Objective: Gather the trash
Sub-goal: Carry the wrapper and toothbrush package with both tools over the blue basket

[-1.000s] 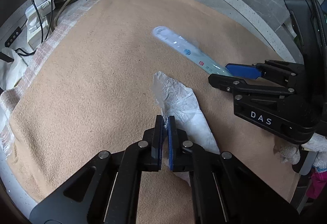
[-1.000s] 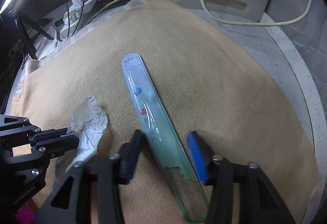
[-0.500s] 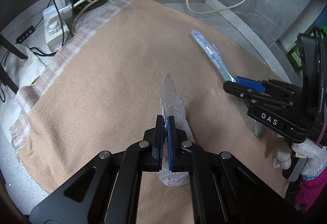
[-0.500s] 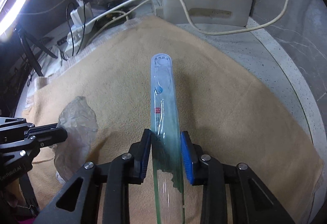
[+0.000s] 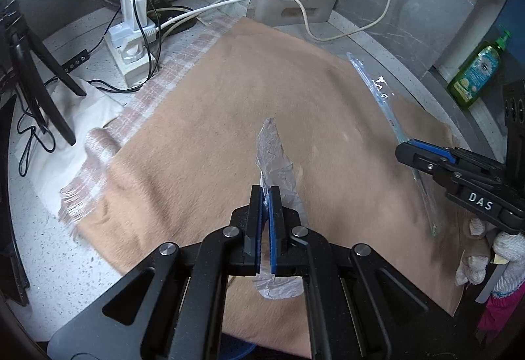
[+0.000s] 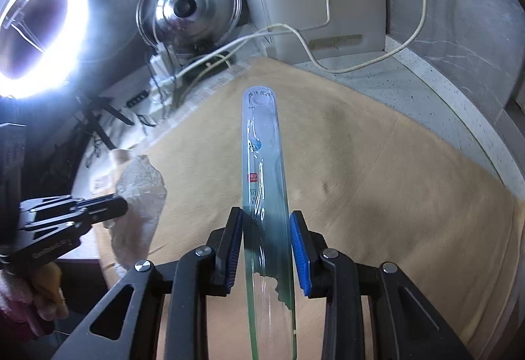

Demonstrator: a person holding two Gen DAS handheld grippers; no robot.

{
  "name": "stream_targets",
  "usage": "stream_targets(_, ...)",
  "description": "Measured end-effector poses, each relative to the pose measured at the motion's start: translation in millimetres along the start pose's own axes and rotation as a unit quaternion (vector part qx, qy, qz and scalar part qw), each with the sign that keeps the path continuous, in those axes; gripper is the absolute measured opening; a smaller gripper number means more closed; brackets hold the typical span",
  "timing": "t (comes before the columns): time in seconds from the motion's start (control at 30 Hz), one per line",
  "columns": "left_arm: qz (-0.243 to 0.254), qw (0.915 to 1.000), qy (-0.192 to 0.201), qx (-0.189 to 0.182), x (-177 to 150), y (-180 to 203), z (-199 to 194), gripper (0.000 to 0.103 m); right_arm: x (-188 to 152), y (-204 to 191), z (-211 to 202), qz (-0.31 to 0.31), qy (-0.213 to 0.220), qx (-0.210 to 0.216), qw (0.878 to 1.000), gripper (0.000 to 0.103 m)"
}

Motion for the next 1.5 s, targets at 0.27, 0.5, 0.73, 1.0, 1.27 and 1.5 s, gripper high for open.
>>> stream_targets(0.27,0.039,0.9989,-0.007,-0.024,-30,-24,-33,0.000,-32,-55,-42,0.031,0.025,-0.018,0.999,0.029)
stream_targets(0.5,0.069,0.9966,-0.018,-0.042,-58,-45,-52,0.000,-69,-107,-59,0.074,0.028,-0.022,0.997,0.029)
stream_targets(0.73,0.090,0.9941,-0.026,-0.053,-86,-70,-69,0.000,-103,-154,-70,0.099,0.027,-0.023,0.994,0.029)
stream_targets(1.0,0.094,0.9926,-0.052,-0.055,-123,-99,-73,0.000,-137,-194,-68,0.115,0.010,-0.009,0.993,0.029)
stream_targets(1.27,0.091,0.9913,-0.081,-0.049,-157,-121,-67,0.000,-169,-231,-51,0.109,-0.025,0.007,0.994,0.029)
stream_targets(1.5,0.100,0.9885,-0.106,-0.040,-184,-128,-55,0.000,-203,-248,-29,0.110,-0.064,0.015,0.992,0.029)
Point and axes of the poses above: each gripper's, at about its wrist camera, not at the fingertips, and z roughly the way its jaws point, y to its right, x to its top, the point moved 4 cm from there along z, roughly the way its jaws point, and after that the axes turned 6 degrees about -z, right-handed, at the moved point
